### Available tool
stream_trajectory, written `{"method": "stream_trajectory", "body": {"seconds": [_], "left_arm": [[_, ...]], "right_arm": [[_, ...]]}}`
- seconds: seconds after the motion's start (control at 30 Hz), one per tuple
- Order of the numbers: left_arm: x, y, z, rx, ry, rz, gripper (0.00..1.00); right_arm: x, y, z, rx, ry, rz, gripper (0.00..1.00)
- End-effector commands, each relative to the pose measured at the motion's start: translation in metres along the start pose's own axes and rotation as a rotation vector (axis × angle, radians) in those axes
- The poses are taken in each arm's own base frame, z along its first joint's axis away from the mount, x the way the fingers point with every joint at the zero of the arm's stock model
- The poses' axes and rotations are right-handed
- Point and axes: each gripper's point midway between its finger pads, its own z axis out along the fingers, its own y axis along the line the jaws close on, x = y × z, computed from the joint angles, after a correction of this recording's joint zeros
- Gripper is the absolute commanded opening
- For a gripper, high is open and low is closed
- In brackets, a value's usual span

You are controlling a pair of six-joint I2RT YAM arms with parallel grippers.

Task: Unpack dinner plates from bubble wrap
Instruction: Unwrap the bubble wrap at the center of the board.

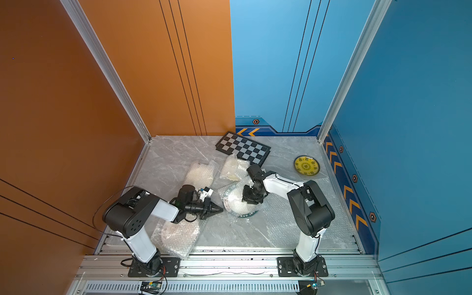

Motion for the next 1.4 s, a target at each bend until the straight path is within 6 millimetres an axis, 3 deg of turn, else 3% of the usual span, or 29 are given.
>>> {"method": "stream_trajectory", "body": {"seconds": [0.0, 0.23, 0.43, 0.57, 0.67, 0.83, 0.97, 1.0, 1.17, 1.27, 1.37], "left_arm": [[-0.006, -0.021, -0.010, 0.035, -0.035, -0.015, 0.00], [-0.021, -0.068, -0.011, 0.041, -0.029, 0.023, 0.00], [-0.027, -0.094, 0.000, 0.033, 0.016, 0.062, 0.00], [-0.029, -0.101, 0.001, -0.015, 0.038, 0.088, 0.00], [-0.030, -0.109, 0.003, -0.025, 0.058, 0.103, 0.00], [-0.027, -0.133, 0.011, -0.035, 0.086, 0.156, 0.00], [-0.027, -0.152, 0.023, -0.022, 0.100, 0.190, 0.00], [-0.030, -0.162, 0.025, -0.010, 0.098, 0.209, 0.00], [-0.034, -0.165, 0.035, -0.010, 0.119, 0.209, 0.00], [-0.033, -0.167, 0.040, -0.012, 0.140, 0.211, 0.00], [-0.030, -0.165, 0.043, -0.018, 0.155, 0.210, 0.00]], "right_arm": [[0.021, -0.036, 0.022, 0.173, 0.029, 0.011, 0.33], [0.026, -0.032, 0.026, 0.270, -0.036, -0.067, 0.32], [0.027, -0.033, 0.030, 0.304, -0.051, -0.071, 0.32], [0.028, -0.028, 0.030, 0.302, -0.060, -0.083, 0.32], [0.023, -0.015, 0.009, 0.252, -0.110, -0.091, 0.38], [0.009, 0.009, -0.069, 0.091, -0.281, -0.048, 0.64], [0.009, -0.003, -0.108, 0.039, -0.341, 0.010, 0.71], [0.012, -0.010, -0.111, 0.041, -0.339, 0.028, 0.71], [0.019, -0.028, -0.118, 0.042, -0.341, 0.069, 0.71], [0.021, -0.019, -0.117, 0.006, -0.317, 0.042, 0.70], [0.024, 0.002, -0.115, -0.055, -0.307, -0.038, 0.70]]}}
